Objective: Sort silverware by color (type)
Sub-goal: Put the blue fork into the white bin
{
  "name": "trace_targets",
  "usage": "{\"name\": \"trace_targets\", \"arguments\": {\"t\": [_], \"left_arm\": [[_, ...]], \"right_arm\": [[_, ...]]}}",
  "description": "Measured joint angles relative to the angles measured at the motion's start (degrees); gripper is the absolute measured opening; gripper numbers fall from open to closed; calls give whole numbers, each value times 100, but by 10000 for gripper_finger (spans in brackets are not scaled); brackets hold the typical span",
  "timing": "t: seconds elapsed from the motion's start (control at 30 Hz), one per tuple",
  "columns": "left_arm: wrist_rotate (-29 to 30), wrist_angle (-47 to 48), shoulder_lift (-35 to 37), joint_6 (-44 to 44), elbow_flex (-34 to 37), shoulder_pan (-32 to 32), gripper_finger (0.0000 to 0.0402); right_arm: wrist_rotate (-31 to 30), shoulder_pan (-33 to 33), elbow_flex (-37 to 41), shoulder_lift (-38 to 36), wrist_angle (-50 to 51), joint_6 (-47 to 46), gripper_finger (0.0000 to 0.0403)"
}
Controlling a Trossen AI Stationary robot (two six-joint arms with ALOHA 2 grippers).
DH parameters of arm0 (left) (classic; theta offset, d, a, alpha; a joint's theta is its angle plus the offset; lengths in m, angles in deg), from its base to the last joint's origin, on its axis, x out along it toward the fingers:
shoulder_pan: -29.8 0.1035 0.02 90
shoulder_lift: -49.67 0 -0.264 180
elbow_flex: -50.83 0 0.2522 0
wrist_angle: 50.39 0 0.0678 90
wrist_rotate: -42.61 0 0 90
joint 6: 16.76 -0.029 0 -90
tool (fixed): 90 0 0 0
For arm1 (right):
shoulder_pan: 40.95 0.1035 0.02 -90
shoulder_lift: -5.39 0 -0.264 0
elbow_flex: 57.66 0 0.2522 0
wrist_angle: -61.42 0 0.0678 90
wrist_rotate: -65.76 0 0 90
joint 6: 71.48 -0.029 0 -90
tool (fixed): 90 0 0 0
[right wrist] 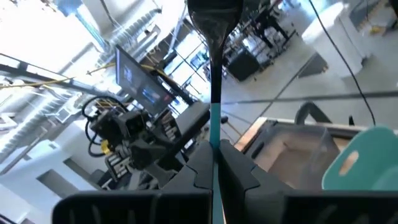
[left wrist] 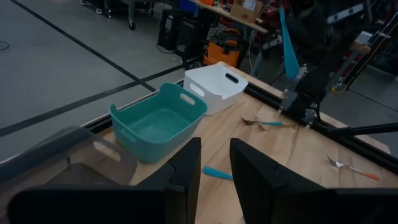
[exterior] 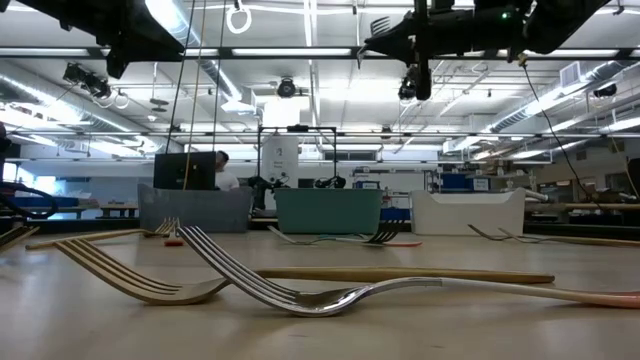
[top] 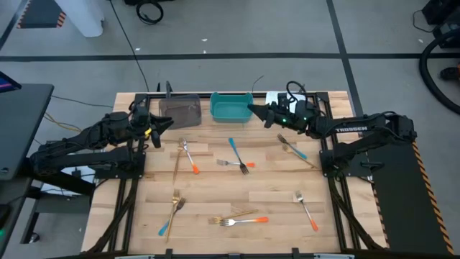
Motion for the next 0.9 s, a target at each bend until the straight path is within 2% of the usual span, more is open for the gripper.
{"name": "trace_targets", "arguments": {"t": [0.23,0.5,0.6,0.8,0.9], "left_arm": [[0,149,0,4,2,0,94],[0,308,-2,7,2,0,94],[0,421,0,6,2,0,94],[0,460,0,2,2,0,94],[0,460,0,0,2,0,94]], "right_arm": [[4,-304,-2,0,-138,571,11],[-133,-690,-2,-2,254,2190,11],[-138,-866,-3,-2,769,2535,11],[-382,-1276,-4,-3,2542,3021,11],[-435,-1503,-4,-39,2935,3319,11]]}}
